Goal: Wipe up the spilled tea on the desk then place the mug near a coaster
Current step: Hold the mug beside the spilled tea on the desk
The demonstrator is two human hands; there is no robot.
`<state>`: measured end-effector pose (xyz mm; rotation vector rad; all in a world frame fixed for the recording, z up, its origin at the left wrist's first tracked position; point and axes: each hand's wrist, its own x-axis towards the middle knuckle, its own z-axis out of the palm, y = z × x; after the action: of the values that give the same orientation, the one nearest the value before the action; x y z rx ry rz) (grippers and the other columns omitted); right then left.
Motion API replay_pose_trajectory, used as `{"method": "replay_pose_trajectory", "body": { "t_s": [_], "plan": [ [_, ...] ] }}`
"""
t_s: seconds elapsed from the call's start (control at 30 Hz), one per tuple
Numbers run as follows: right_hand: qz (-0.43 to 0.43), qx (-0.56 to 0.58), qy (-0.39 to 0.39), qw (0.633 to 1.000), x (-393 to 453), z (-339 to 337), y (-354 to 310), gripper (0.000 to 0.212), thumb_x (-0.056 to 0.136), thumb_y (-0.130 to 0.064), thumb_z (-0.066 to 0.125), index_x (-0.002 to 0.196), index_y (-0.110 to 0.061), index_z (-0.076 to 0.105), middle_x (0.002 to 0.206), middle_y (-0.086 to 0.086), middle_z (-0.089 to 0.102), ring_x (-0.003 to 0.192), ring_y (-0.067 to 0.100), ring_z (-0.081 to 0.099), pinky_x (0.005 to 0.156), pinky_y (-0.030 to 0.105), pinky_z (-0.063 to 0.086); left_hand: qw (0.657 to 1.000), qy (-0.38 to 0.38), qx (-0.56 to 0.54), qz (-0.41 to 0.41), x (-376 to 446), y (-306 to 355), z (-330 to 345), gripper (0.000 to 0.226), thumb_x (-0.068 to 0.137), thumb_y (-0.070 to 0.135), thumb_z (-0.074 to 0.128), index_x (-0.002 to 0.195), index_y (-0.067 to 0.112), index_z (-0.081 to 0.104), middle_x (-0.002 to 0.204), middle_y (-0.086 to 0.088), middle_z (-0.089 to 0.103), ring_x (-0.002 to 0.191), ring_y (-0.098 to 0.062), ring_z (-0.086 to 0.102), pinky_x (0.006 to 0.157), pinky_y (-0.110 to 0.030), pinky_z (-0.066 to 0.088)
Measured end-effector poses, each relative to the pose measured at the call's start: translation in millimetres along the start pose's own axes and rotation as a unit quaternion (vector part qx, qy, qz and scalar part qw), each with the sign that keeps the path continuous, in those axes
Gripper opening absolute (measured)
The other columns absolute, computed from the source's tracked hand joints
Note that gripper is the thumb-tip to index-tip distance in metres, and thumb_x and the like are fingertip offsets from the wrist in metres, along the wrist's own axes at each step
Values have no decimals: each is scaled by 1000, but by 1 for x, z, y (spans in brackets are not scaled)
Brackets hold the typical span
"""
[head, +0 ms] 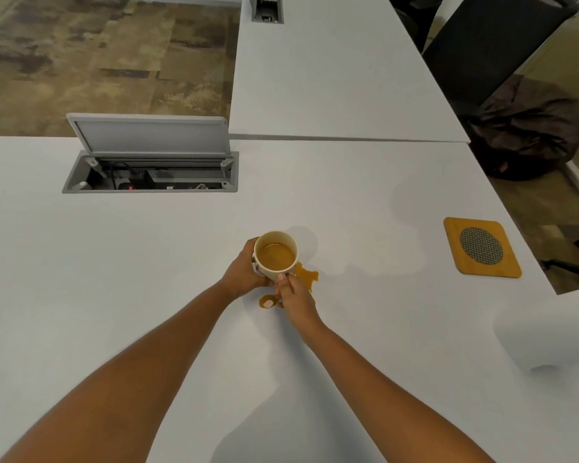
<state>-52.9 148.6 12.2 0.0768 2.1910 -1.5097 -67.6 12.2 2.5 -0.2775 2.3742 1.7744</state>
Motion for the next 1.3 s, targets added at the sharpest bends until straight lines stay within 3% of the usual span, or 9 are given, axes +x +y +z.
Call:
{"method": "replay_pose_trajectory", "body": {
  "t_s": [0.1,0.17,0.3,0.4,0.5,0.7,0.87,1.13,1.3],
  "plan": [
    [-3,11,-9,1000,0,-2,3,24,99,-31,34,95,-15,51,88,1,55,90,16,55,89,37,50,1000,24,-12,-7,-3,0,4,86,61,7,83,131,14,34,135,-8,43,120,-23,45,95,-35,41],
    [-10,12,-10,1000,1,-1,5,21,99,-31,34,94,-17,48,89,0,53,89,14,54,85,33,50,999,46,-11,-8,-5,0,7,83,63,7,82,131,15,33,135,-7,43,119,-22,46,95,-34,41],
    [-17,-5,-5,1000,1,3,5,22,99,-34,35,99,-19,50,94,-3,55,83,6,53,66,12,41,997,79,-2,2,-9,0,6,81,65,9,80,131,14,33,136,-8,43,119,-21,45,95,-34,41],
    [-18,-8,-21,1000,4,10,2,26,99,-35,33,105,-17,51,101,-1,53,88,8,53,72,17,43,996,93,1,3,-14,1,-3,82,65,9,80,131,13,33,136,-9,42,121,-23,45,96,-36,41],
    [-20,-1,-48,999,4,20,-6,22,98,-38,32,98,-24,49,97,-2,52,89,12,53,85,31,50,993,114,-6,-5,-23,2,-16,83,64,8,81,131,13,32,136,-9,44,121,-24,45,97,-38,42],
    [-63,-41,-110,991,0,42,-26,23,99,-35,32,95,-20,50,87,-5,54,86,11,52,71,19,42,985,172,-12,-10,-50,-6,-45,85,63,9,82,131,16,33,135,-6,44,114,-17,46,91,-33,43],
    [-69,-83,-168,980,-4,69,-40,34,99,-37,31,106,-14,54,98,0,55,91,13,51,76,22,39,970,242,-11,-22,-75,-19,-68,83,62,11,83,130,16,35,132,-5,46,110,-14,46,88,-30,42],
    [-105,-144,-212,961,-6,102,-55,37,100,-32,29,109,-7,55,113,12,62,99,20,56,80,25,38,948,313,-23,-59,-95,-38,-93,83,61,8,83,129,17,36,129,-3,48,105,-12,47,82,-26,40],
    [-98,-164,-229,954,-2,112,-55,29,100,-32,30,96,-14,52,113,14,62,105,27,57,87,32,43,942,325,-22,-82,-100,-47,-97,82,61,14,84,128,19,37,126,1,49,104,-12,48,81,-26,39]
  ]
}}
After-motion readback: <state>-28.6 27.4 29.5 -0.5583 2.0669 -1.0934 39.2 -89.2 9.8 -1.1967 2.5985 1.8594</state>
